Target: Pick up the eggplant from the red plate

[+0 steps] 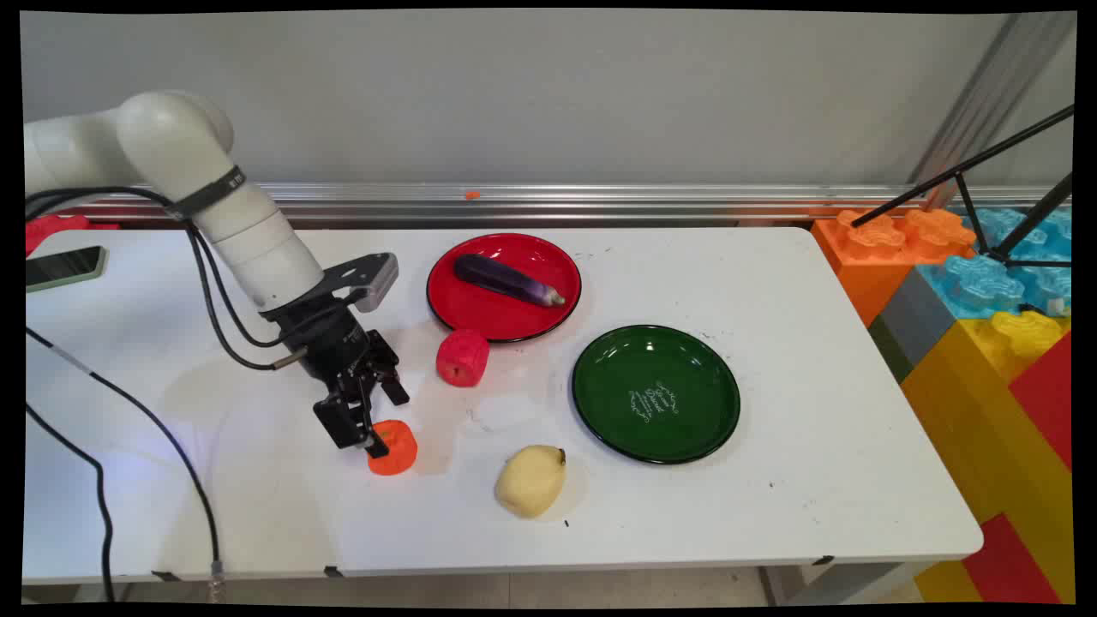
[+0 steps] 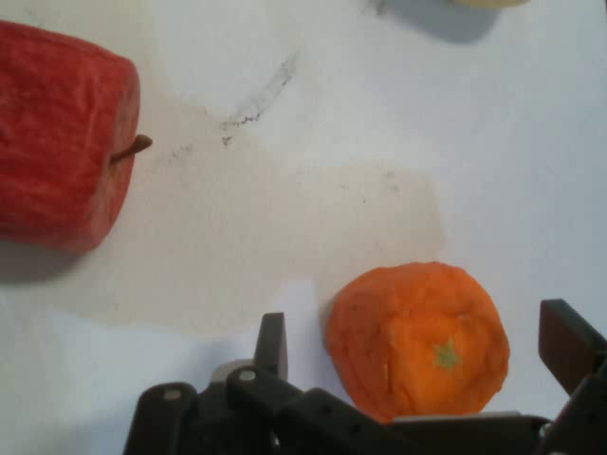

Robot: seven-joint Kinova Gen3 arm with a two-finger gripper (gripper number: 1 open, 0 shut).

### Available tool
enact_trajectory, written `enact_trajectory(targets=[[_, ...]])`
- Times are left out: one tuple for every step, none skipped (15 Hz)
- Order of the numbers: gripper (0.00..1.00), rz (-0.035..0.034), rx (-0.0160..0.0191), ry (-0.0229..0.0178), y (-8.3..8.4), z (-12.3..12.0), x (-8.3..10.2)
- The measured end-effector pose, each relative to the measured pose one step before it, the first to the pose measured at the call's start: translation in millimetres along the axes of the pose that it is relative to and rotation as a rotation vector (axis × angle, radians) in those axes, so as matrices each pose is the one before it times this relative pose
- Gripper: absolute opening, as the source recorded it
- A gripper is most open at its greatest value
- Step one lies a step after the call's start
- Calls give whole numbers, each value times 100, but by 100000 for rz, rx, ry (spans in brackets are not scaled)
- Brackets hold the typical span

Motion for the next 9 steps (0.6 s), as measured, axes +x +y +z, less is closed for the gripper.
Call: enact_trajectory(targets=[[100, -133, -152, 187, -19, -197, 142], [100, -28, -210, 257, 6, -252, 201], [100, 64, -194, 297, 21, -218, 212], [100, 174, -388, 466, 40, -358, 378], [100, 242, -384, 392, 28, -328, 367], [100, 303, -271, 424, -3, -298, 360], [100, 462, -246, 475, -48, -326, 449], [100, 560, -120, 490, -126, -331, 462], [100, 559, 56, 508, -203, -279, 434]])
